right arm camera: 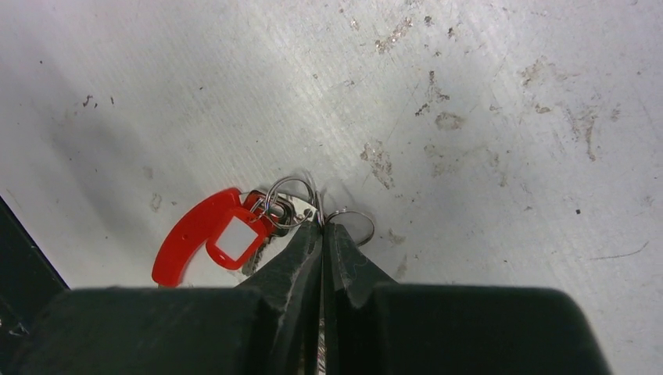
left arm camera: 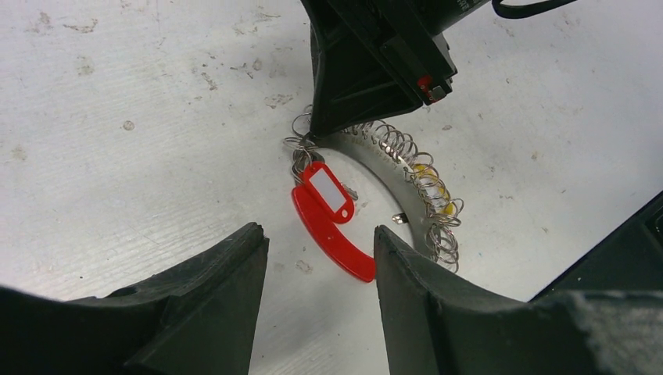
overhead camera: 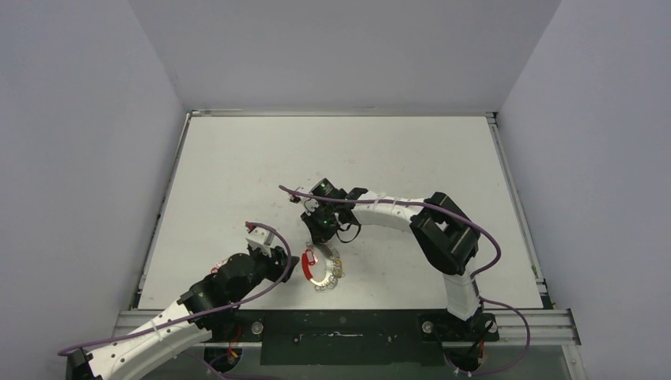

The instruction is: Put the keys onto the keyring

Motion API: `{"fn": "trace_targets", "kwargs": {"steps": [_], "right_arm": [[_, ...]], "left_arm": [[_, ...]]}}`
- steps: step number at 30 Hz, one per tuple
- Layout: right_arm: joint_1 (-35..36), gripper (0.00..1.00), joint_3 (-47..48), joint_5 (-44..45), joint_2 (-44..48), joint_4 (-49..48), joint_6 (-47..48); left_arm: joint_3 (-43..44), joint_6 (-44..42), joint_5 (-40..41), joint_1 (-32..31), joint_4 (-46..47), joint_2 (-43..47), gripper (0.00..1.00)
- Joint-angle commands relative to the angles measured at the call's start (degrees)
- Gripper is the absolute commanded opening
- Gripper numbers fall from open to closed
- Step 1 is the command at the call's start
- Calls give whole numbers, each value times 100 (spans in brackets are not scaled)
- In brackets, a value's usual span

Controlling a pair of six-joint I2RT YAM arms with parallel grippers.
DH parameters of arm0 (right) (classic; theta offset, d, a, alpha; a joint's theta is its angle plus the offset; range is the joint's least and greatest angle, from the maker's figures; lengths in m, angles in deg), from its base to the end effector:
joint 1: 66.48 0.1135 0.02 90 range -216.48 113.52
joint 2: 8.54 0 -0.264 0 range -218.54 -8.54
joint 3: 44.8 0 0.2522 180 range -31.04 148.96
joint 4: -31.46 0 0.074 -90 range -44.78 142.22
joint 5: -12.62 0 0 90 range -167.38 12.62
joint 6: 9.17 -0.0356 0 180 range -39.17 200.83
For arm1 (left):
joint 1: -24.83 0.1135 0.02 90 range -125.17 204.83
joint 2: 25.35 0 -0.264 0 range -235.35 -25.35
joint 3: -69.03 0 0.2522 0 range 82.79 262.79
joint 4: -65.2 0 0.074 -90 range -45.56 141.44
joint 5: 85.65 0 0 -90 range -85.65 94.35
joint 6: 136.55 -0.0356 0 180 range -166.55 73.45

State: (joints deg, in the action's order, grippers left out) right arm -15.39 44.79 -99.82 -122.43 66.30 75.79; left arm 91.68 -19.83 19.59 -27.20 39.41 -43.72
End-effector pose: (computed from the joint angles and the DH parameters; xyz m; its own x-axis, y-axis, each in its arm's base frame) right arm 0.2480 0.3288 0.1593 -0.6111 -0.6278 -0.4822 -0.7916 0.4852 0.3715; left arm 0.0823 -0.0902 0.1758 -0.4758 -0.0954 -0.8743 0.4436 0.8324 -0.3322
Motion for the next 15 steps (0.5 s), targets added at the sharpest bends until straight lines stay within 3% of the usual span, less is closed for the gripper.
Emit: {"fn": "trace_targets", "kwargs": {"steps": [1,15], "right_arm": [[52,0,-14,-134,752,72,455],[123,0,-1171,-1006,2691,115,1561]], "left_arm": [[308,-255,21,0,110,73,50],[190,-1696,-872,0,1378,319,48]]}}
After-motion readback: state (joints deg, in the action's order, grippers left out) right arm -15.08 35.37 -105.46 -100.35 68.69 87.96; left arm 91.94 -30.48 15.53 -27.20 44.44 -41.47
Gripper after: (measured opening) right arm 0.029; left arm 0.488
